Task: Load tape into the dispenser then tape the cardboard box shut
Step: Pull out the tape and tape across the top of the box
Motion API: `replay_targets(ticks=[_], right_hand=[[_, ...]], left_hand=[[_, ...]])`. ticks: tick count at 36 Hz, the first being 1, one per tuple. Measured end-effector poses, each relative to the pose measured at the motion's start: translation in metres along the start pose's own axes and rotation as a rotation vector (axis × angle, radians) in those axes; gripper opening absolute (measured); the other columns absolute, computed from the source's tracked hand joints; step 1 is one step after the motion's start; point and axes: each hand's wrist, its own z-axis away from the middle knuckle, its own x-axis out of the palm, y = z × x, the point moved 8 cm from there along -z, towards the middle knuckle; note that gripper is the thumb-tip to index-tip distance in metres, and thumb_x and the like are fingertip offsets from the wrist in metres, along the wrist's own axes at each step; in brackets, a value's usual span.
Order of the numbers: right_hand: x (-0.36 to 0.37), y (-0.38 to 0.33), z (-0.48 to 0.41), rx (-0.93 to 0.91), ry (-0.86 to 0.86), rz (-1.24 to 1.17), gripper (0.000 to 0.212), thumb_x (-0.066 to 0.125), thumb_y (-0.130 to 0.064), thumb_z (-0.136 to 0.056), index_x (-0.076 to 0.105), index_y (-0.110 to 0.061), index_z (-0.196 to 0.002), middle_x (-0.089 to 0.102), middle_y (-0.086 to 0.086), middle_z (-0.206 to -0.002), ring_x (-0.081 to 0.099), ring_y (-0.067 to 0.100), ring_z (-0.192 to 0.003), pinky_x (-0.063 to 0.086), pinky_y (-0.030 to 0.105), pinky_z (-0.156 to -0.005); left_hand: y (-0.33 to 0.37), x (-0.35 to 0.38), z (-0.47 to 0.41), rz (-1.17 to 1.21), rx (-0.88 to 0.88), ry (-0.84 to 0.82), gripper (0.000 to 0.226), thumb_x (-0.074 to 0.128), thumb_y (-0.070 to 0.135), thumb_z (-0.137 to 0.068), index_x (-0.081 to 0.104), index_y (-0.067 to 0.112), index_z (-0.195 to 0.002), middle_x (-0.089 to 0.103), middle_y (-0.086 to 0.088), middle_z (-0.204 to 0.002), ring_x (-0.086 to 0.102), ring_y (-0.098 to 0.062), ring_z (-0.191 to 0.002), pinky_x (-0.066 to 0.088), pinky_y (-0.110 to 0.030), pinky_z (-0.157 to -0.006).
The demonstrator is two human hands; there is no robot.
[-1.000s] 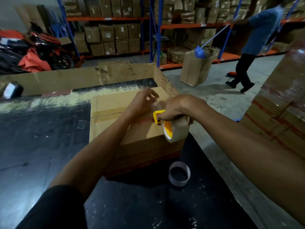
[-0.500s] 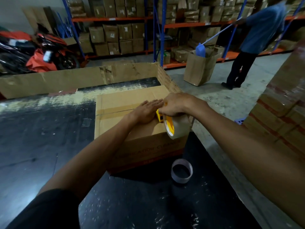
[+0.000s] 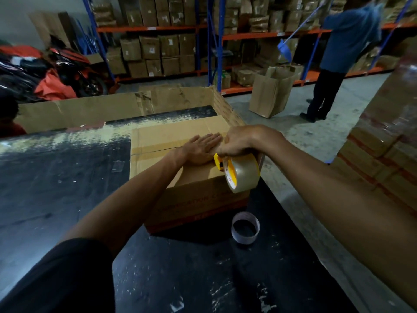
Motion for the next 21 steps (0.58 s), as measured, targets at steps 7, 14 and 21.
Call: replay_targets(ticks=[7,14,21], right_hand=[[0.013,0.012,0.017,-0.003,-0.097,-0.032,0.053,0.062,-0.061,-0.090,0.059,-0.017,-0.120,0.057,0.011,-0.111,0.066,0.031,-0.094,0.055,0.036,-0.056],[0.011,0.008,0.031,0.017,-0.049,-0.084,0.064,0.068,-0.053,-0.091,0.053,-0.011,-0.137,0.054,0.015,-0.117,0.067,0.036,-0.093,0.064,0.044,-0.065],[0.021,0.010,0.043,-0.013,-0.011,-0.042,0.052,0.067,-0.052,-0.091,0.057,-0.012,-0.122,0.060,0.014,-0.113,0.066,0.029,-0.084,0.058,0.037,-0.054]], left_hand=[[0.001,-0.001,0.000,0.021,-0.013,-0.012,0.077,0.030,0.059,-0.104,-0.002,0.024,-0.165,-0.005,0.003,-0.174,-0.004,-0.017,-0.161,-0.002,-0.043,-0.128],[0.016,0.000,0.005,0.046,0.007,0.030,0.076,0.039,0.052,-0.105,0.001,0.025,-0.165,-0.006,0.002,-0.174,-0.007,-0.021,-0.160,-0.006,-0.056,-0.127],[0.022,0.000,0.011,0.044,-0.015,-0.017,0.076,0.035,0.055,-0.105,-0.002,0.024,-0.165,-0.007,0.001,-0.174,-0.006,-0.020,-0.161,-0.004,-0.052,-0.128]])
